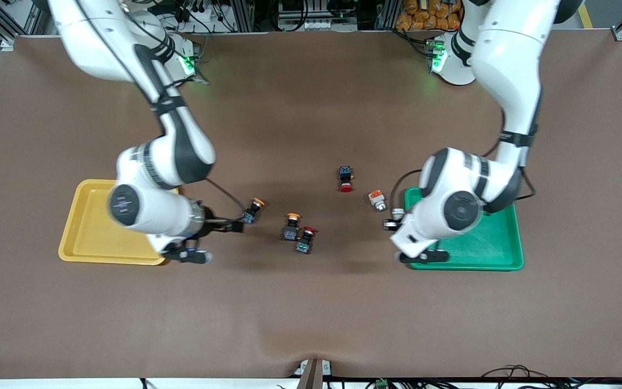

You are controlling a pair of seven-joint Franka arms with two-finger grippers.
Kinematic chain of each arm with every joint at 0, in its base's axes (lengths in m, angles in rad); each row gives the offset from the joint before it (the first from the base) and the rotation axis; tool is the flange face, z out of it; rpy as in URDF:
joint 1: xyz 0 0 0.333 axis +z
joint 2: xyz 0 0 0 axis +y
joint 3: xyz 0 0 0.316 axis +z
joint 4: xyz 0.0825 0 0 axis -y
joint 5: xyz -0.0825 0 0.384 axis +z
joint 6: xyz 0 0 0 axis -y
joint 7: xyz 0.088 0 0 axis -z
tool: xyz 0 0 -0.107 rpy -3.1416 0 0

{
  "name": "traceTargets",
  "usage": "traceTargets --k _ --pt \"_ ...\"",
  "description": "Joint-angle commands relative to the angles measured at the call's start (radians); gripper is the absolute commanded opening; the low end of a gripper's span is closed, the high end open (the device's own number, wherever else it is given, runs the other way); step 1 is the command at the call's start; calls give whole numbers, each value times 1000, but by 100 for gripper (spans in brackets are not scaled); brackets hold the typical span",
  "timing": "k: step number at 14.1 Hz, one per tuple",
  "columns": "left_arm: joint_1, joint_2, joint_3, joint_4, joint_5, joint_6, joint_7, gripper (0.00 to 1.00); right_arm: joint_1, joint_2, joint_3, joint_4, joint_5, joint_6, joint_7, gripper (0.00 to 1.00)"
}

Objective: Place green and yellow buttons in trays
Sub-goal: 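Place the white button in the green tray while the right gripper grasps a blue button, then grasp the green-cap button with the left gripper while the right carries the blue button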

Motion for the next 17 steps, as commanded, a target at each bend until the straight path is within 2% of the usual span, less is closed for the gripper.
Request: traceTargets --k 1,6,9,10,12,13,14,17 --pt "25 -19 -9 -87 58 23 26 0 62 49 -14 27 1 61 4 100" --pt "48 1 -10 -102 92 43 28 0 169 135 -15 27 -36 197 10 100" --pt "55 7 -12 -153 92 113 28 0 193 169 -15 27 -36 259 17 100" --pt "52 8 -10 -154 92 113 28 6 202 176 -17 27 -36 271 51 100" --pt "52 7 -10 -154 92 113 28 29 228 186 -17 28 -39 277 108 100" --pt "55 5 -10 -154 92 112 29 76 239 186 -20 27 -46 277 110 100" --pt "57 4 -10 -154 92 110 28 100 242 186 -20 25 -51 277 113 100" --pt "57 -10 -10 -150 92 90 11 100 262 204 -21 25 -68 279 148 100"
